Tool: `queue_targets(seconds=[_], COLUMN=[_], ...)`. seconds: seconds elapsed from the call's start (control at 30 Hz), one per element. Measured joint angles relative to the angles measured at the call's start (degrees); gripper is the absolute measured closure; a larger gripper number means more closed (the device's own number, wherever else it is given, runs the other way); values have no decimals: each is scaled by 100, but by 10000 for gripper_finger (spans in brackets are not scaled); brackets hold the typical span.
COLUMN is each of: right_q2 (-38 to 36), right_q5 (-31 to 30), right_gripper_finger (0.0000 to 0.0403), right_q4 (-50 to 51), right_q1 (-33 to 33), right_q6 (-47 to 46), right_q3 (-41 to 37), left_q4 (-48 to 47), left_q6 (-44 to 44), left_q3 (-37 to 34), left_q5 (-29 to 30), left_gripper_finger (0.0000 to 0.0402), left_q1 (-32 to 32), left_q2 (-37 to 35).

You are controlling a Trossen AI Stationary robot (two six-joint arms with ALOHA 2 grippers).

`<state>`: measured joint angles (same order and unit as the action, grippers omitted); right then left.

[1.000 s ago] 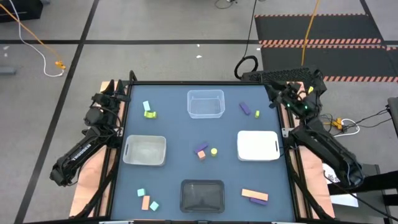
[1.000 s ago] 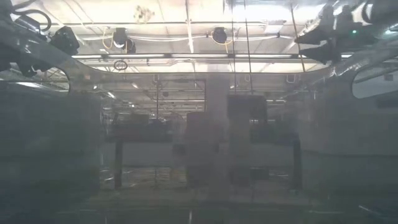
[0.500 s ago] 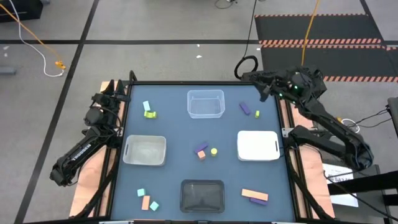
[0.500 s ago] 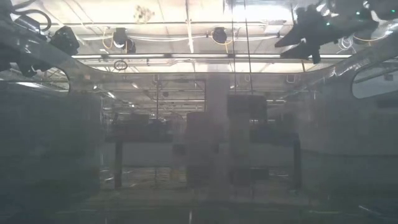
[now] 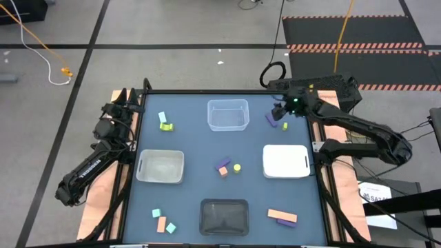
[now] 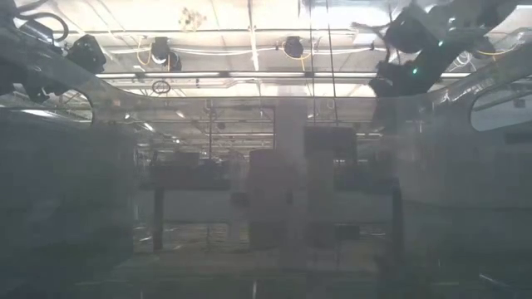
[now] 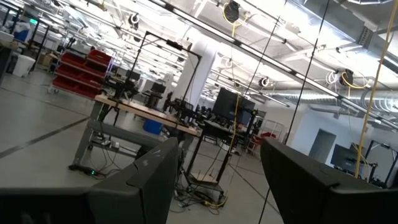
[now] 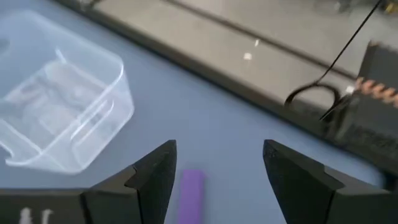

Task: Sort & place blocks by color
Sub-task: Put the top right purple block into the transparent bin

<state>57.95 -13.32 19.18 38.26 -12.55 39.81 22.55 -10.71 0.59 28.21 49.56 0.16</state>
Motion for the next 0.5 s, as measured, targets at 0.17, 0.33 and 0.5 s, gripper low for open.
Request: queue_targets(seconds=[0.17,0.33,0.5], right_q2=[712,1308,1736], right_q5=[142,748,732], right_gripper_finger=[172,172,172], right_q4=[244,479,426], right_q1=[-190,-196,-201], right_q6=[-472,-947,-928], right_q3=[0,0,0], left_q4=[0,0,0], left_q6=[0,0,1], left_q3=[1,1,1], left_q5=[0,2,0], left_gripper_finger=[172,172,172], left_q1=[0,0,0], left_q2=[-1,0,0])
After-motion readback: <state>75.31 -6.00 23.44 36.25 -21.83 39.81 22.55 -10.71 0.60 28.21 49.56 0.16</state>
